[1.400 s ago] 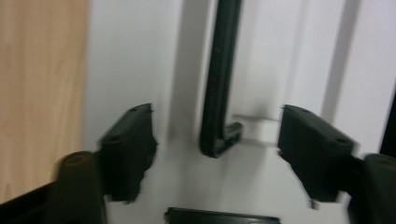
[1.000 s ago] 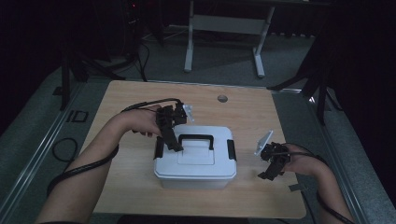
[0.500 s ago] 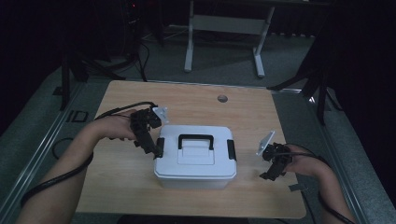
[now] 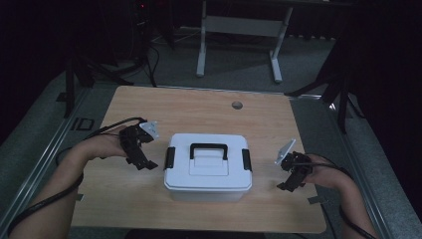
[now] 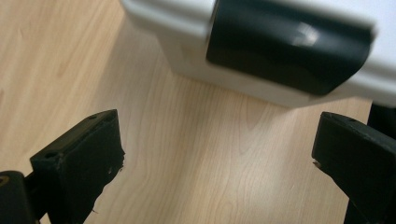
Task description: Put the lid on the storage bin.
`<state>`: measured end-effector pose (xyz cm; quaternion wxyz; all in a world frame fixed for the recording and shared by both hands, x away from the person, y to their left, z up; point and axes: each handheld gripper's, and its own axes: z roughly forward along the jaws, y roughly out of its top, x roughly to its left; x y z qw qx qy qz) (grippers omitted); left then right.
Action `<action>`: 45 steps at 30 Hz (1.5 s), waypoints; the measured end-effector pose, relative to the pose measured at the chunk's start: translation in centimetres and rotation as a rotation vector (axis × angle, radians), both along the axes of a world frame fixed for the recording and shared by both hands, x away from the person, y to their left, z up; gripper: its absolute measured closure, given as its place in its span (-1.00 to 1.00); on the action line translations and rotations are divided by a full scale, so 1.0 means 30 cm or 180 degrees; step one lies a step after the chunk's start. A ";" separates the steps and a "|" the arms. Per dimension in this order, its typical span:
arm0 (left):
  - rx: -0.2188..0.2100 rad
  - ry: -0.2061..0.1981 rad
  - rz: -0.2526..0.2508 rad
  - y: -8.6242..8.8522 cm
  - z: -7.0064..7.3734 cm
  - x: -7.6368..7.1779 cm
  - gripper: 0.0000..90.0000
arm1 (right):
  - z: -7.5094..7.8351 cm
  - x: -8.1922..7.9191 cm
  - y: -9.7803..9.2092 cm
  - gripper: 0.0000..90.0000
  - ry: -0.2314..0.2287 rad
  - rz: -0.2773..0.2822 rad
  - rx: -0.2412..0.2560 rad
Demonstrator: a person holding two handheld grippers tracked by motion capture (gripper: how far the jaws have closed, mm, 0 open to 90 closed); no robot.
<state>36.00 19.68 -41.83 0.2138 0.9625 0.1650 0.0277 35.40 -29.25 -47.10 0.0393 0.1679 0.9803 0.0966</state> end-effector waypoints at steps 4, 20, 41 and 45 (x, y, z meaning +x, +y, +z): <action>-0.0076 0.0050 0.0089 0.044 -0.040 -0.010 -0.97 | -0.006 -0.006 -0.004 -0.67 -0.0007 -0.0003 0.0007; -0.0277 0.0132 0.0346 0.181 -0.194 -0.072 -0.97 | -0.062 -0.026 -0.014 -0.67 -0.0131 -0.0168 0.0305; -0.0450 0.0214 0.0537 0.283 -0.320 -0.117 -0.97 | -0.165 -0.048 -0.061 -0.74 -0.0381 -0.0645 0.0594; -0.0532 0.0175 0.0614 0.301 -0.337 -0.119 -0.97 | -0.185 -0.052 -0.064 -0.74 -0.0379 -0.0643 0.0638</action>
